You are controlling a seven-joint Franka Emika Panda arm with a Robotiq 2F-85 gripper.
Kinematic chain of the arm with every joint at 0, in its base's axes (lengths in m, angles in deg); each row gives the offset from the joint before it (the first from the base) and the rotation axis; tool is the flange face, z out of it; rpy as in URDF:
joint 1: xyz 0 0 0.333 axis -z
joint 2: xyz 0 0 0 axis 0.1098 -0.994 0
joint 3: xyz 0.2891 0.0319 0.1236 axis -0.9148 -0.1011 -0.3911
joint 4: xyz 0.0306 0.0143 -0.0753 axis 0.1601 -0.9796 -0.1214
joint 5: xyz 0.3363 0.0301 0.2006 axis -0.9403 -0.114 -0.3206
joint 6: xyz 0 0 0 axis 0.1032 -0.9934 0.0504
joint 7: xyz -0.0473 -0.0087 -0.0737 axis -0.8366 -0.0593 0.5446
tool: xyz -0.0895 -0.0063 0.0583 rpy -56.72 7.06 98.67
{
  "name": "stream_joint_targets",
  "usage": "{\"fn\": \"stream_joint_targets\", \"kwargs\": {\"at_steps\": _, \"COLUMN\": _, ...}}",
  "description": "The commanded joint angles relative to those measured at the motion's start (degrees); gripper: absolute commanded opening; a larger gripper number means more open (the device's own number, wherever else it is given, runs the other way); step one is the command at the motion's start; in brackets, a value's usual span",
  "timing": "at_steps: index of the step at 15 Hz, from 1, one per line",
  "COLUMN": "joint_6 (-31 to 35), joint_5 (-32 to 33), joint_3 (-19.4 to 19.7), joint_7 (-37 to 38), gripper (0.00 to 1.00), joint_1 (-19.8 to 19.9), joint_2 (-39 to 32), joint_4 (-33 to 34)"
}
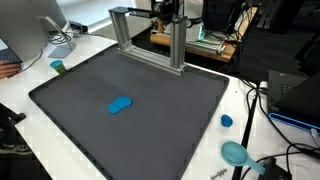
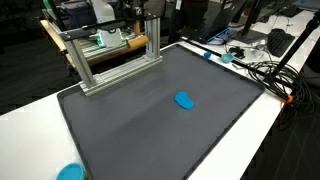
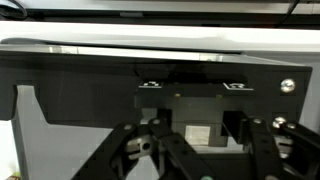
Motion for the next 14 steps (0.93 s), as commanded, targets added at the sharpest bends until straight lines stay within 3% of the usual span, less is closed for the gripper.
{"fn": "stream_joint_targets", "kwargs": {"at_steps": 1, "joint_6": -3.0, "joint_5": -0.6, "joint_3": 1.7, "joint_7": -2.8, "gripper": 0.92, "joint_1": -0.1, "joint_2": 2.5, "joint_4": -0.3}}
{"fn": "stream_joint_targets", "kwargs": {"at_steps": 3, "joint_6": -6.1, "joint_5": 0.6, "joint_3": 1.7, "joint_7": -2.4, "gripper": 1.0, "joint_1": 0.6, "joint_2": 2.4, "joint_4": 1.4}}
{"fn": "stream_joint_targets", "kwargs": {"at_steps": 10, "joint_6": -6.9, "joint_5": 2.3, "joint_3": 1.2, "joint_7": -1.4, "gripper": 1.0, "joint_1": 1.2, "joint_2": 7.0, "joint_4": 4.3}}
{"fn": "stream_joint_targets", "kwargs": {"at_steps": 13, "joint_6": -3.7, "joint_5": 4.0, "joint_3": 1.6, "joint_7": -5.7, "gripper": 1.0, "joint_1": 0.1, "joint_2": 12.1, "joint_4": 2.6}}
{"fn": "stream_joint_targets", "kwargs": {"at_steps": 14, "joint_6": -5.0, "joint_5": 2.3, "joint_3": 1.4, "joint_7": -3.0, "gripper": 1.0, "joint_1": 0.5, "joint_2": 7.6, "joint_4": 4.4}}
